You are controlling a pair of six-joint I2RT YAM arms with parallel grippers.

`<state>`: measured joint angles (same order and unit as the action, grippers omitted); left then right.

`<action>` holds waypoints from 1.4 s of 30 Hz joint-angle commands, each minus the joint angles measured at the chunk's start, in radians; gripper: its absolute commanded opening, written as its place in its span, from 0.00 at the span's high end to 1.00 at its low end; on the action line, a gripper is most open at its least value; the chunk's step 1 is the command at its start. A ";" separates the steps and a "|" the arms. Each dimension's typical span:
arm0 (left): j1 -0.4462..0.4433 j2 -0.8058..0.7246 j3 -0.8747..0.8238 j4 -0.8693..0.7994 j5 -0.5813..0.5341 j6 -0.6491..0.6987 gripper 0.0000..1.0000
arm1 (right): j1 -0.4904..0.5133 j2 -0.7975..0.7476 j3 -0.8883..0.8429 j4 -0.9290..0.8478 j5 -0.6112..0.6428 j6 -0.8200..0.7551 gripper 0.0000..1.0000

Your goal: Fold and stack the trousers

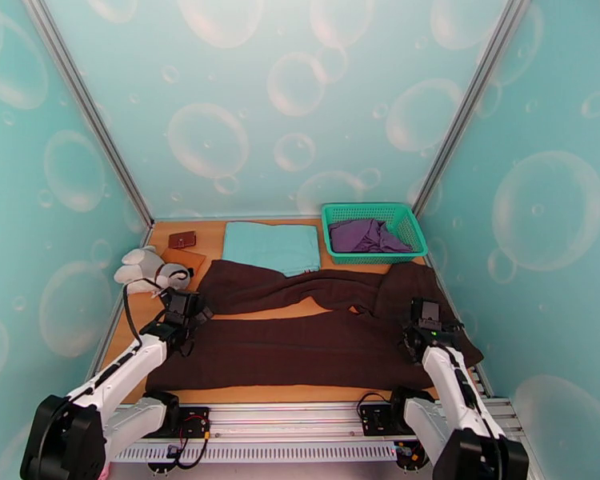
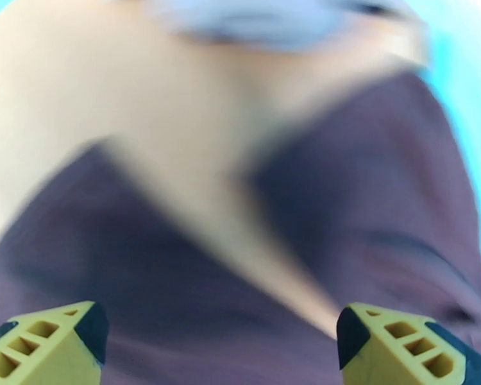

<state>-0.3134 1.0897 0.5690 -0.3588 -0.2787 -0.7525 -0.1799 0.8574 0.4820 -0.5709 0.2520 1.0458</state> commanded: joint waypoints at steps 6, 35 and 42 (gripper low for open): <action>0.041 0.355 0.253 0.037 -0.031 0.226 0.01 | 0.133 0.032 0.060 0.334 -0.073 -0.246 0.01; 0.080 0.549 0.420 -0.052 -0.074 0.194 1.00 | 0.053 0.079 -0.061 0.540 -0.316 -0.342 0.01; -0.014 0.462 0.623 -0.233 -0.183 0.247 1.00 | 0.029 0.158 -0.069 0.592 -0.280 -0.320 0.01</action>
<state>-0.2943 1.5997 1.1065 -0.4862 -0.3759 -0.5392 -0.1345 0.9722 0.4194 -0.0303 -0.0441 0.7280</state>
